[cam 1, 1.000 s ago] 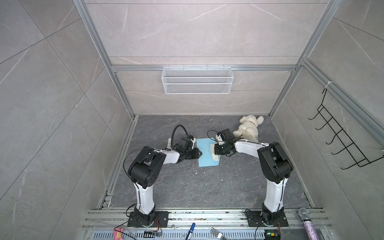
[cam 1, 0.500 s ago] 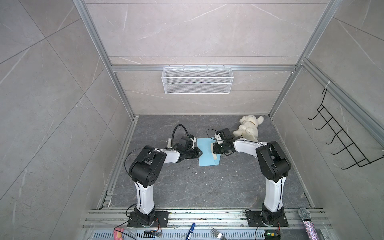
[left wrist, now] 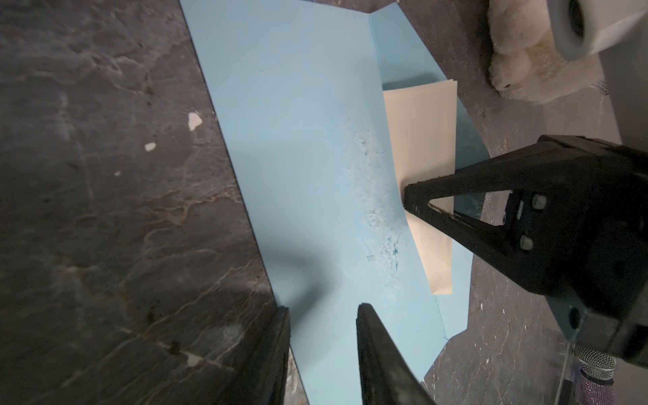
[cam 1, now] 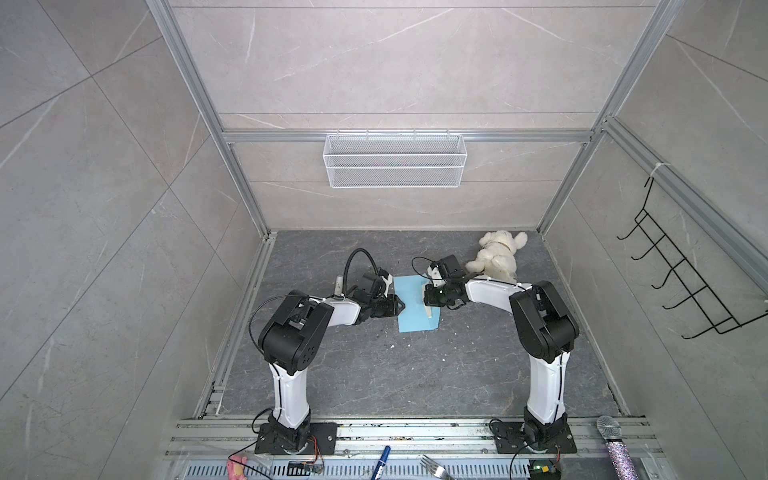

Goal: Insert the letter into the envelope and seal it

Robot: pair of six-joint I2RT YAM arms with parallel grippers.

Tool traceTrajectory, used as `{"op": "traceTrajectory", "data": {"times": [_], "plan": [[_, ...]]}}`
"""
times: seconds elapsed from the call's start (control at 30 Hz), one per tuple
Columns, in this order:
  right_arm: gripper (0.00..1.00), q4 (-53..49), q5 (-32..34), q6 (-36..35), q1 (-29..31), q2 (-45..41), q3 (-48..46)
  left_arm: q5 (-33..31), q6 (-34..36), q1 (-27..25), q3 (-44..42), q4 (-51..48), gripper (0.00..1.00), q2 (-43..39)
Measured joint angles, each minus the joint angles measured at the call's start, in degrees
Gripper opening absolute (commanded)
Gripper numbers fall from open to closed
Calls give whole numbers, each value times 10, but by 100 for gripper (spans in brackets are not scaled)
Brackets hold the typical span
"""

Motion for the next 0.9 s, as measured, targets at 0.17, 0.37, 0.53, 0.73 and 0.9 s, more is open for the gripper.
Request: {"op": "traceTrajectory", "data": {"times": [0.17, 0.37, 0.53, 0.73, 0.9], "plan": [[33, -13, 11, 2, 2, -5, 6, 0, 0, 0, 0, -2, 36, -1], [55, -52, 36, 2, 3, -31, 10, -8, 1, 0, -2, -22, 37, -12], [58, -74, 48, 4, 3, -54, 10, -19, 1, 0, -5, -37, 38, -26], [58, -76, 47, 13, 3, -58, 11, -26, 3, 0, -4, -44, 38, -28], [55, -77, 47, 25, 3, -51, 28, -26, 3, 0, 8, -49, 38, -23]]}}
